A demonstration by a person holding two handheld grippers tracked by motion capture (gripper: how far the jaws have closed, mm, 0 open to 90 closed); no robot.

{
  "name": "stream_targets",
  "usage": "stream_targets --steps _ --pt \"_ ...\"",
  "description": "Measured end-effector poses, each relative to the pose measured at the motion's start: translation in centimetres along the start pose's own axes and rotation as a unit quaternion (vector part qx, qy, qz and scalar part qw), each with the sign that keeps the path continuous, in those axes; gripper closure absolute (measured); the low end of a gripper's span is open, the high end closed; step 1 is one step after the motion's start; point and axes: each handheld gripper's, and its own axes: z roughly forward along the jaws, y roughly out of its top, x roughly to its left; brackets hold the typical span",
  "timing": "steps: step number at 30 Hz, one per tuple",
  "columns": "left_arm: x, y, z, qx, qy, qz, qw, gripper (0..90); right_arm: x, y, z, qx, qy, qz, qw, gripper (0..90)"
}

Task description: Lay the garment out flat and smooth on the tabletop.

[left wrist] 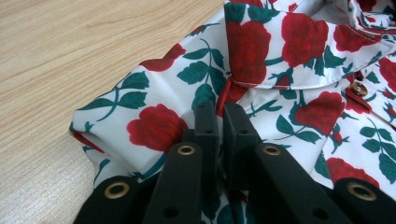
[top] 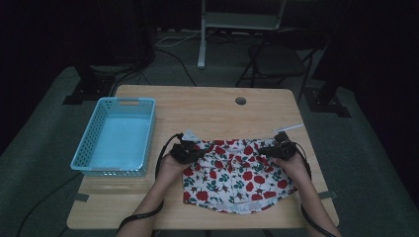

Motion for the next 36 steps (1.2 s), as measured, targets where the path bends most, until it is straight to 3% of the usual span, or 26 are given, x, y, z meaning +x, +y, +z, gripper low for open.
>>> stream_targets --steps 4,8,12,15,19,22,26,29,32,36 --pt "0.2 0.1 -1.5 -0.025 0.007 -0.022 0.9994 56.9 0.1 0.0 -1.0 -0.013 -0.004 0.007 0.9999 71.3" --pt "0.4 0.0 -3.2 -0.036 -0.015 -0.039 0.9985 43.5 0.0 -0.2 -2.9 -0.046 0.010 0.019 0.9987 62.3" --pt "0.0 -0.6 -4.0 -0.037 -0.042 -0.041 0.9976 43.4 0.5 -1.1 -4.0 -0.067 0.023 0.024 0.9972 52.6" --pt "-0.8 -1.3 -3.9 -0.040 -0.046 -0.014 0.9981 43.5 1.0 -1.9 -4.2 -0.070 0.027 0.020 0.9970 50.4" --pt "-1.6 -2.1 -3.2 -0.014 -0.067 0.010 0.9976 43.5 1.7 -2.9 -4.0 -0.060 0.038 0.007 0.9975 48.1" --pt "-1.9 -2.4 -2.6 0.006 -0.069 0.024 0.9973 44.9 1.9 -3.4 -3.6 -0.043 0.032 -0.003 0.9986 47.6" --pt "-2.4 -2.7 -2.6 0.019 -0.064 0.041 0.9969 62.4 2.1 -4.0 -3.4 -0.027 0.022 -0.021 0.9992 65.4" --pt "-2.7 -2.8 -2.7 0.030 -0.057 0.057 0.9963 69.5 2.3 -4.6 -3.2 -0.010 0.017 -0.035 0.9992 72.4" --pt "-2.8 -3.0 -3.0 0.036 -0.053 0.063 0.9959 75.3 2.3 -5.3 -3.1 0.000 0.015 -0.044 0.9989 76.9" --pt "-3.3 -3.6 -3.4 0.034 -0.056 0.068 0.9955 79.4 2.6 -6.5 -3.4 -0.013 0.016 -0.042 0.9989 79.3"
